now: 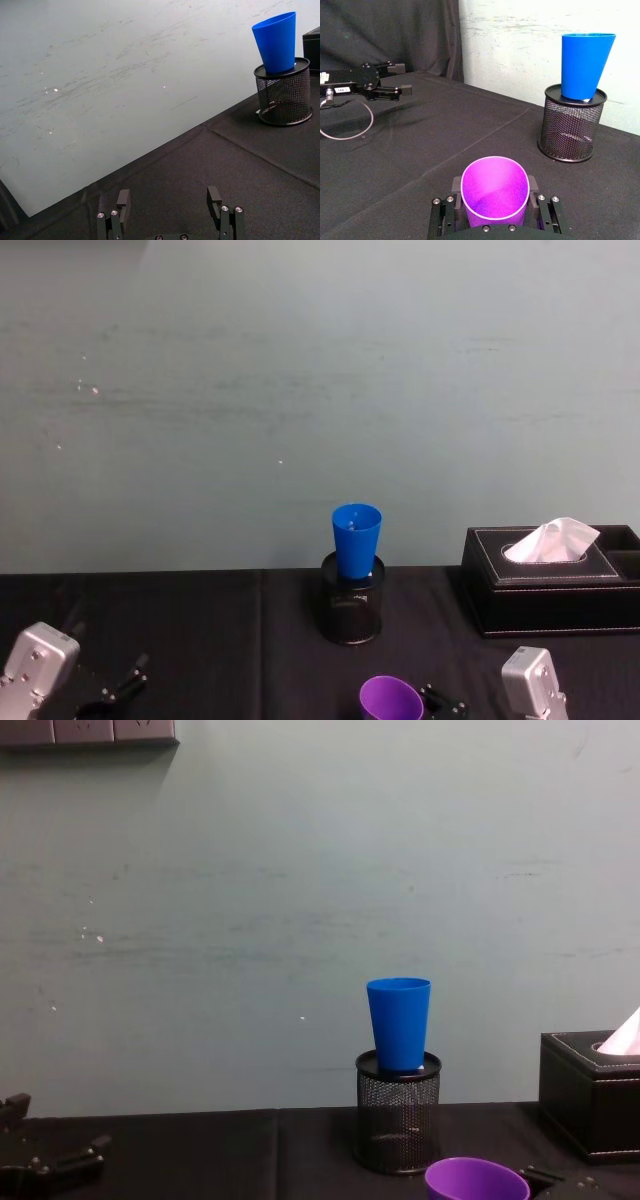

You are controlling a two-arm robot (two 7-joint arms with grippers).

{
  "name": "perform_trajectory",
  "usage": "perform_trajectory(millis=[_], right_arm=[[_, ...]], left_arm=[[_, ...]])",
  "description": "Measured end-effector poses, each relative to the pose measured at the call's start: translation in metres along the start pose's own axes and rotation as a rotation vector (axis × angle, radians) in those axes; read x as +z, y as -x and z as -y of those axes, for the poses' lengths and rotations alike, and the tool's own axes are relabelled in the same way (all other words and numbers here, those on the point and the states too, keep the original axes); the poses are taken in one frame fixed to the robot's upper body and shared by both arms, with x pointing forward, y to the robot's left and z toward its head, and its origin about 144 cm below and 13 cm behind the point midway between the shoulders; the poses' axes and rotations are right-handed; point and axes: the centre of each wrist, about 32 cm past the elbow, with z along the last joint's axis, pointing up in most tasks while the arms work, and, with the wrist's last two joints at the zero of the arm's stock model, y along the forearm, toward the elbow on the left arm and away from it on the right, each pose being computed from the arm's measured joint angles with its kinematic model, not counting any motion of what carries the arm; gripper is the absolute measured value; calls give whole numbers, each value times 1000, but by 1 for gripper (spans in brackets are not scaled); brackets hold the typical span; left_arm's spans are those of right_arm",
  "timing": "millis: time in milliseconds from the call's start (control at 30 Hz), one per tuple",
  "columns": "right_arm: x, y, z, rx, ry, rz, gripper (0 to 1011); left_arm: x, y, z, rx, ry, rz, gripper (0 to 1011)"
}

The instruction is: Pick up one cup with a gripper and tap it against the other cup.

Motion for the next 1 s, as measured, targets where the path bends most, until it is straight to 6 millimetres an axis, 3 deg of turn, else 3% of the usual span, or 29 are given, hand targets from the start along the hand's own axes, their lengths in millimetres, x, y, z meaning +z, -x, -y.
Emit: perform_trajectory(millis=[367, 1000], right_arm=[[4, 0, 2, -4, -9, 5, 735], [44, 3, 10, 5, -28, 9, 735]], left_arm=[[0, 0, 0, 0, 0, 0, 1000], [0, 0, 0, 0, 0, 0, 1000]])
